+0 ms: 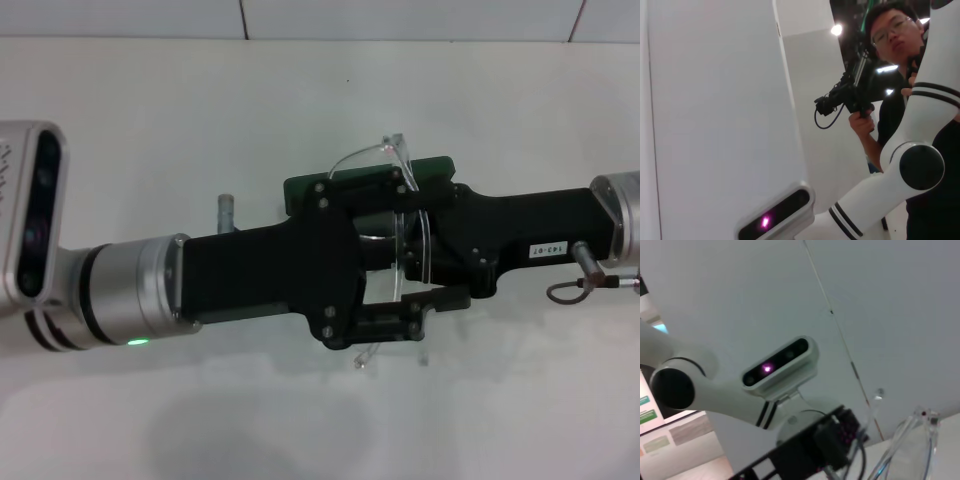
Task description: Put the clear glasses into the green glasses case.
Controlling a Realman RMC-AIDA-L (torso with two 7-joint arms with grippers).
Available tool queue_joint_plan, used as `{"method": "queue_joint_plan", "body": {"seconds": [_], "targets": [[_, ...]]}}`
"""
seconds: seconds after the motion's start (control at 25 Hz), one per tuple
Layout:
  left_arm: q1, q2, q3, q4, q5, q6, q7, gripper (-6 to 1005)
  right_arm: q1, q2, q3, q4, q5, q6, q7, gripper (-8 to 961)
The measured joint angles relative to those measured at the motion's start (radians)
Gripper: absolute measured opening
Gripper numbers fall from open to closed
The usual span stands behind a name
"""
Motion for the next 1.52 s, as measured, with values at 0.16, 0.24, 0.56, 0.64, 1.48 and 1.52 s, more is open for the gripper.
{"method": "queue_joint_plan", "body": {"seconds": [0.16,0.24,0.56,0.64,1.48,1.52], "targets": [[0.042,0.000,0.000,0.046,-0.012,0.004,-0.004,696,0.001,-0.001,0.001,0.000,0.000,0.030,0.003,114],[0.057,0.000,0.001,0.060,-0.020,0.005,-0.005,696,0.000,-0.002,0.001,-0.001,0.001,0.046,0.003,114],[0.067,0.000,0.005,0.064,-0.025,-0.001,-0.007,695,0.001,-0.007,0.003,-0.002,0.002,0.063,0.005,115],[0.067,0.000,0.006,0.063,-0.025,-0.005,-0.007,695,0.002,-0.010,0.002,-0.002,0.002,0.056,0.005,116],[0.073,-0.001,0.001,0.065,-0.041,-0.016,-0.002,693,-0.035,-0.030,0.026,-0.055,-0.011,0.026,-0.001,127],[0.077,0.000,0.000,0.066,-0.046,-0.007,0.000,692,-0.038,-0.030,0.039,-0.056,-0.012,0.035,-0.002,128]]}}
